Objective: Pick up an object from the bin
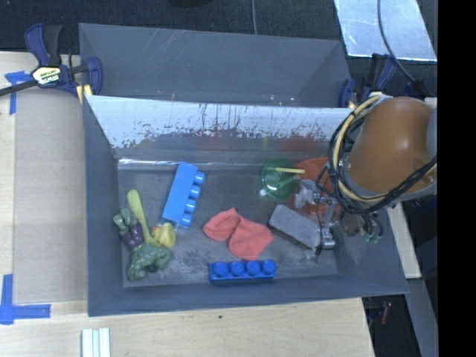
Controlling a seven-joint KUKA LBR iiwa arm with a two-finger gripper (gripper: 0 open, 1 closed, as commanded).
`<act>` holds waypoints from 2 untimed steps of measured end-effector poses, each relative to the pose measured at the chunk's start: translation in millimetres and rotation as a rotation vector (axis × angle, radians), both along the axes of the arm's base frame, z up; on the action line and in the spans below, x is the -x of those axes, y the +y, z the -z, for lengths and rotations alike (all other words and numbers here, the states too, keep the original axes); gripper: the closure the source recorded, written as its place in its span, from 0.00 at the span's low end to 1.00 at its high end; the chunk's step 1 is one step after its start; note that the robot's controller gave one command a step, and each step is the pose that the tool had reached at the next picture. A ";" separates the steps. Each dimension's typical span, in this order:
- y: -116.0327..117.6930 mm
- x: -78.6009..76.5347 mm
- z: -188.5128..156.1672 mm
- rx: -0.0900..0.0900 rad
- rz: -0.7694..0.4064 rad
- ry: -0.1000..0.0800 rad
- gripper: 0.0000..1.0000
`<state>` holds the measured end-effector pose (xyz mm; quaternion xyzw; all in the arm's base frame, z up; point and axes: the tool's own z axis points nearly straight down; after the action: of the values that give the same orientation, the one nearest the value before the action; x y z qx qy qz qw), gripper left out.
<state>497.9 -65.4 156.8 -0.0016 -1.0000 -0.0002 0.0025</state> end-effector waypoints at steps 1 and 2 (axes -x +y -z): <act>0.1 -2.0 -3.6 0.001 -0.002 -0.008 0.00; 7.5 -29.7 9.2 0.001 -0.075 -0.011 0.00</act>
Offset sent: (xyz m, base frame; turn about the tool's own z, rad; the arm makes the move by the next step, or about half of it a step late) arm 0.0522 0.0154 -0.0217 -0.1416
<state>527.6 -57.8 147.6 0.0361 -0.9993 0.0006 -0.0027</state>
